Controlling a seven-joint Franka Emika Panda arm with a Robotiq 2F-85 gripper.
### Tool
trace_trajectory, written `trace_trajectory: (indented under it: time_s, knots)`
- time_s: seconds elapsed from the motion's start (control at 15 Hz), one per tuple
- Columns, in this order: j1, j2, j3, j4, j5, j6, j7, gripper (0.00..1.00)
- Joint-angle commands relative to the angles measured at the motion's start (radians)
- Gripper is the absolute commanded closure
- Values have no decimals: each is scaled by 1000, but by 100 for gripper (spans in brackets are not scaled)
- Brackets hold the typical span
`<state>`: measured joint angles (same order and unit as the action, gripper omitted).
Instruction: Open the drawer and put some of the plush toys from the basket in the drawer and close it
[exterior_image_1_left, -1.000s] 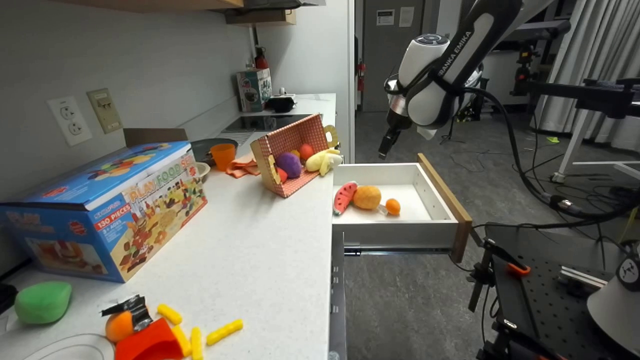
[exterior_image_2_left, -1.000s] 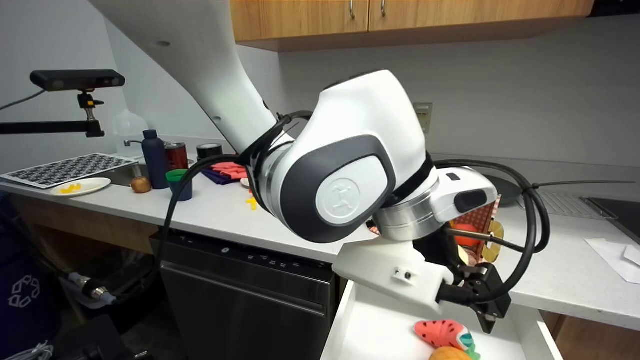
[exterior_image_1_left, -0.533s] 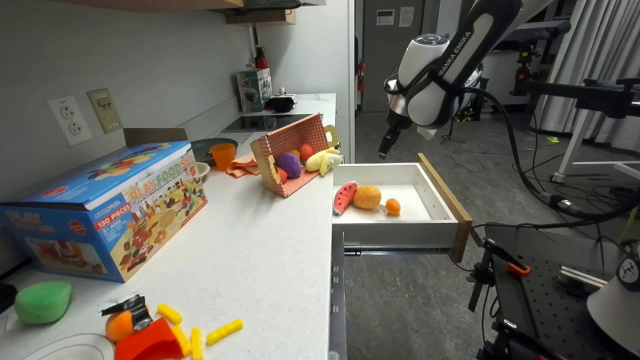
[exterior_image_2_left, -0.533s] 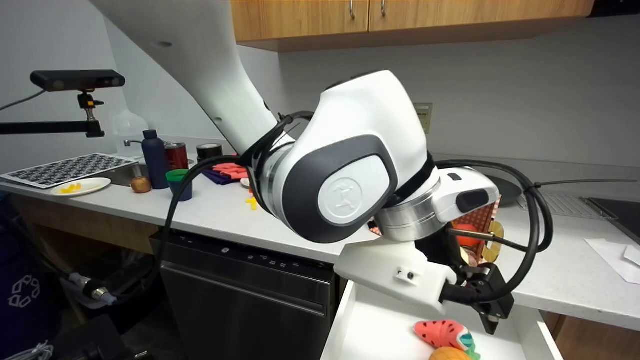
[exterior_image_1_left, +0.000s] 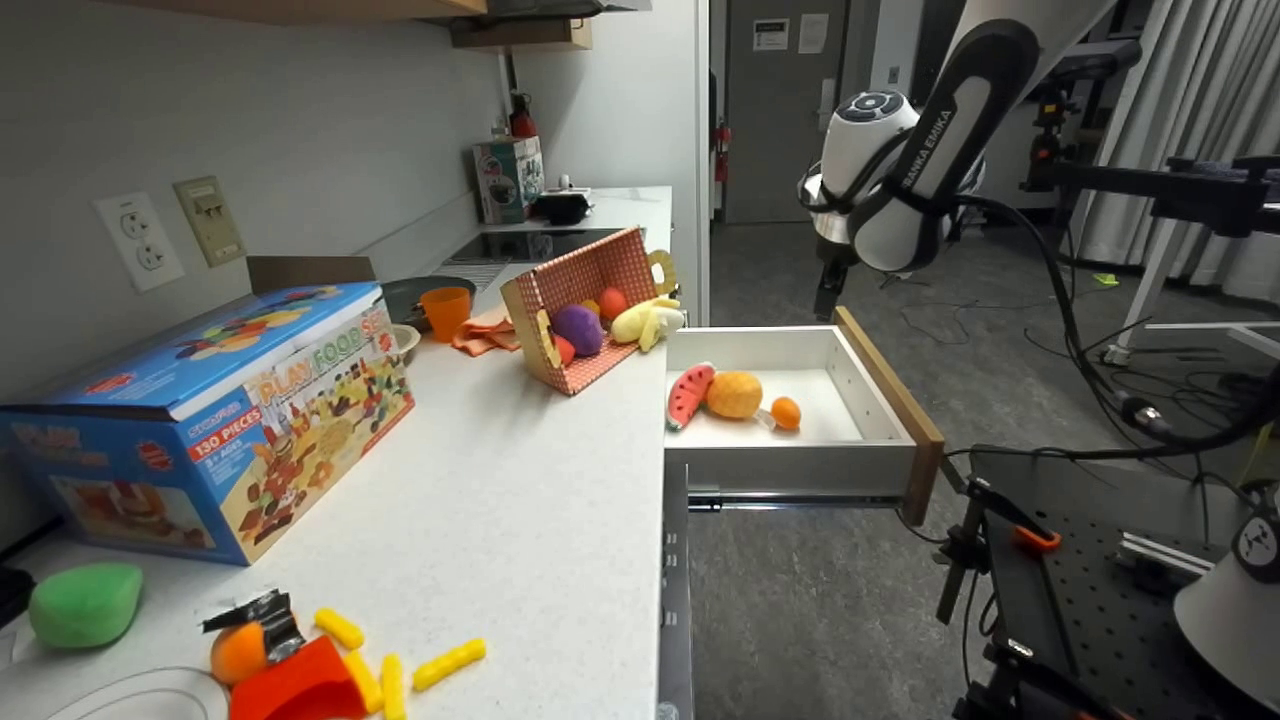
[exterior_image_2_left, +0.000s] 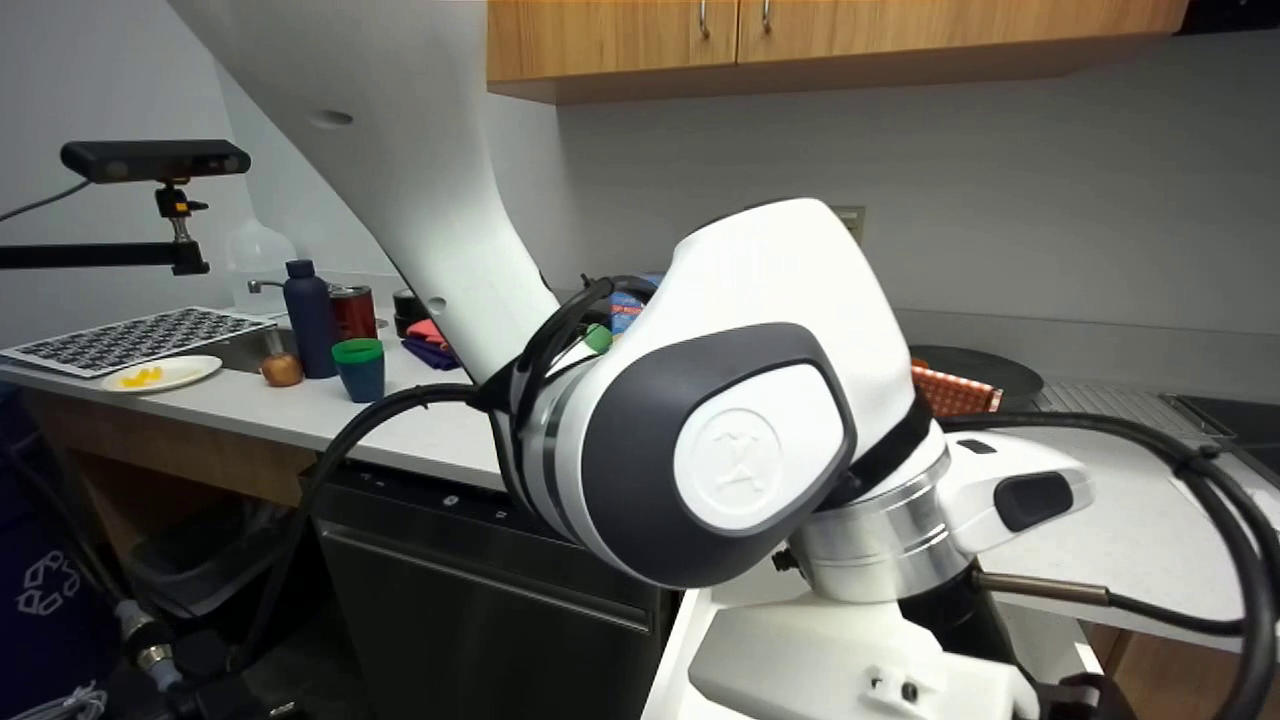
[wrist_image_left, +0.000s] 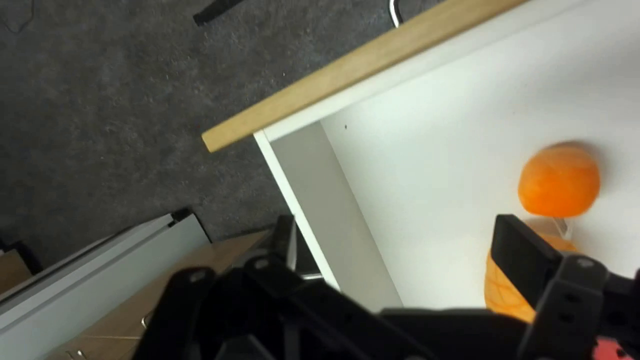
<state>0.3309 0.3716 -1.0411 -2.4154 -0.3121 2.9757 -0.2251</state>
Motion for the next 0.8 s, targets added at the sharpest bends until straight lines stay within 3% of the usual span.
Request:
trace_trajectory:
  time_s: [0.0,0.27,0.73]
  knots:
    - [-28,-28,2,-23,-103,-91,-2,0]
    - [-120,-47,74,-29,-204,-224,-45,0]
    - [-375,-46,327,11,-211,-416,-113,0]
